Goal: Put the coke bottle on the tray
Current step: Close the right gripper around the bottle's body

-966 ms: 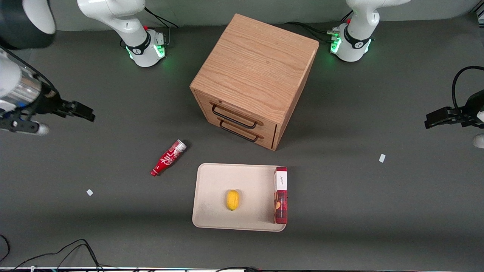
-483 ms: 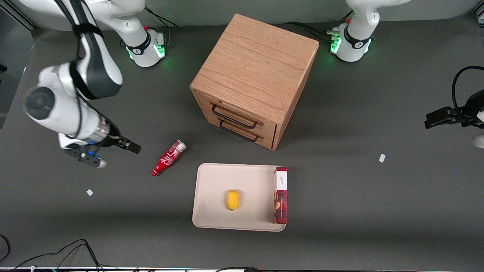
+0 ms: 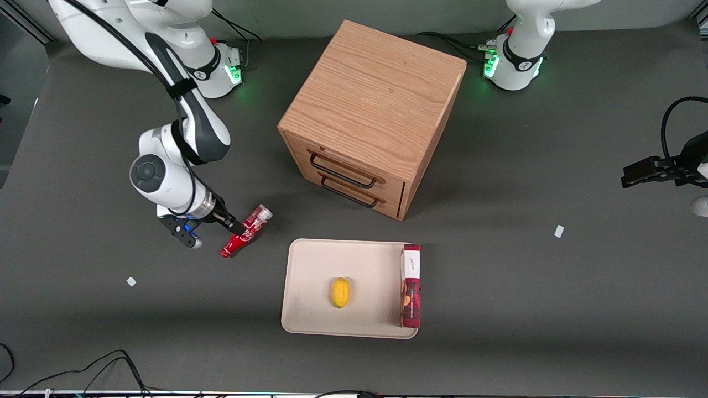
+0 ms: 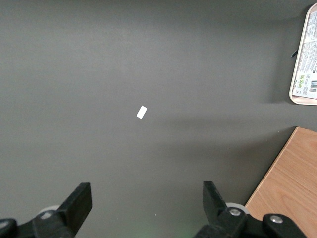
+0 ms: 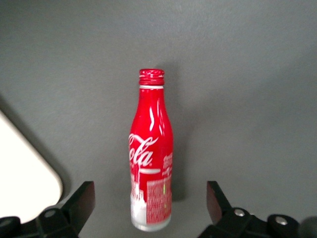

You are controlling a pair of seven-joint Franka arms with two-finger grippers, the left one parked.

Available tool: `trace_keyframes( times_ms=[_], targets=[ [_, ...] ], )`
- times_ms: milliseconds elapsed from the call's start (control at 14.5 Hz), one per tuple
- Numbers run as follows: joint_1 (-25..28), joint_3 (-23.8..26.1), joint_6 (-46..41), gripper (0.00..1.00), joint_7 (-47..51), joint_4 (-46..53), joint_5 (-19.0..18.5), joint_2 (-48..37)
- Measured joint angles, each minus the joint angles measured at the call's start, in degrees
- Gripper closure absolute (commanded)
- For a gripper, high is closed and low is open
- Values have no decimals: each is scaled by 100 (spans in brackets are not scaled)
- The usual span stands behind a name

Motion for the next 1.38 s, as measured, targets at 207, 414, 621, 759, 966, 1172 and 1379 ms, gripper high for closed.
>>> trace_keyframes(
  times_ms=[207, 414, 621, 759, 966, 1172, 1379],
  targets=[
    [-7, -1, 453, 0, 58, -96, 0, 421],
    [-7, -1, 711, 0, 84, -95, 0, 695],
    [-7, -1, 847, 18, 95, -95, 0, 774],
    [-7, -1, 933, 56, 96, -94, 0, 793],
    [-6, 3, 1035, 93, 97, -90, 0, 821],
    [-6, 5, 1044, 100, 100, -70, 0, 829],
    [-6, 7, 1027, 100, 100, 36, 0, 827]
  ],
)
